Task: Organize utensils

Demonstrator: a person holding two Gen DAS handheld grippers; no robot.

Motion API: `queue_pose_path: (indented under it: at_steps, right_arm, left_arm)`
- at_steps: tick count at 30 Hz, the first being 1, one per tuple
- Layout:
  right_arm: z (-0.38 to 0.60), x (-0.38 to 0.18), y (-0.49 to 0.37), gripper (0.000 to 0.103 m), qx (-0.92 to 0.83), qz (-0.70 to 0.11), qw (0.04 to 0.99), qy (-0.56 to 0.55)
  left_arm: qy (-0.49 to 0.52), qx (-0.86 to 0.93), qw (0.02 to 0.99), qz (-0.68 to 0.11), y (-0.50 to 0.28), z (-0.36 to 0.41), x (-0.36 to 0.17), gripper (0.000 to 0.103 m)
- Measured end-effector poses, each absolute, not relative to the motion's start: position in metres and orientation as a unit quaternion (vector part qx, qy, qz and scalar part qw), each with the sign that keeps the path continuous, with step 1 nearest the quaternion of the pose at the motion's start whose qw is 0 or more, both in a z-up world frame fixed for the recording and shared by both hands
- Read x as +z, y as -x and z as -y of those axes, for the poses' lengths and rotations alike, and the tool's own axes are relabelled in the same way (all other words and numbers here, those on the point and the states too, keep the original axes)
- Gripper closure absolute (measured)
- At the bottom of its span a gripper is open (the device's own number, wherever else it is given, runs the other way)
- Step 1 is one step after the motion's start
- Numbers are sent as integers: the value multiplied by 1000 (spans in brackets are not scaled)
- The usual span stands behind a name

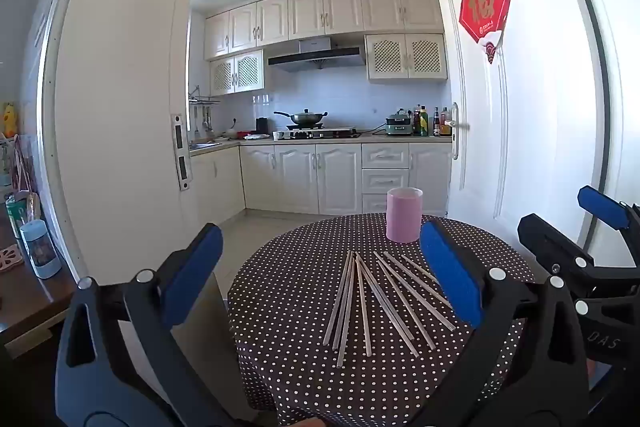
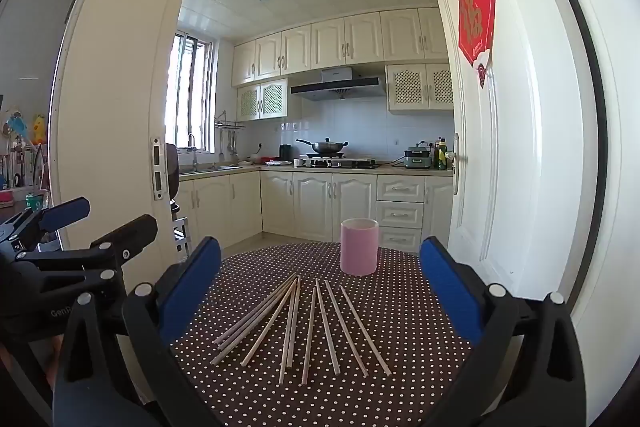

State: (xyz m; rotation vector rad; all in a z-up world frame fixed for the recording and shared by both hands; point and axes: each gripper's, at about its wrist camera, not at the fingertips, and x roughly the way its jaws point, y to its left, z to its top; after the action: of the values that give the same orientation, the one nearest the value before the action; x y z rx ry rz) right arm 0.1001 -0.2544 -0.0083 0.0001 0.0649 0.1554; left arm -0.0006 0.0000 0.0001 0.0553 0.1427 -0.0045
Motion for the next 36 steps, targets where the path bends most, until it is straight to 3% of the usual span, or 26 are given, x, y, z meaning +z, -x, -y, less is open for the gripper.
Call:
queue_pose_path:
  at_steps: [36]
  right_arm:
    - [252, -9, -105, 7, 78, -47, 996, -4]
  left_arm:
    - [-27, -2, 997, -75, -1, -3, -2, 6]
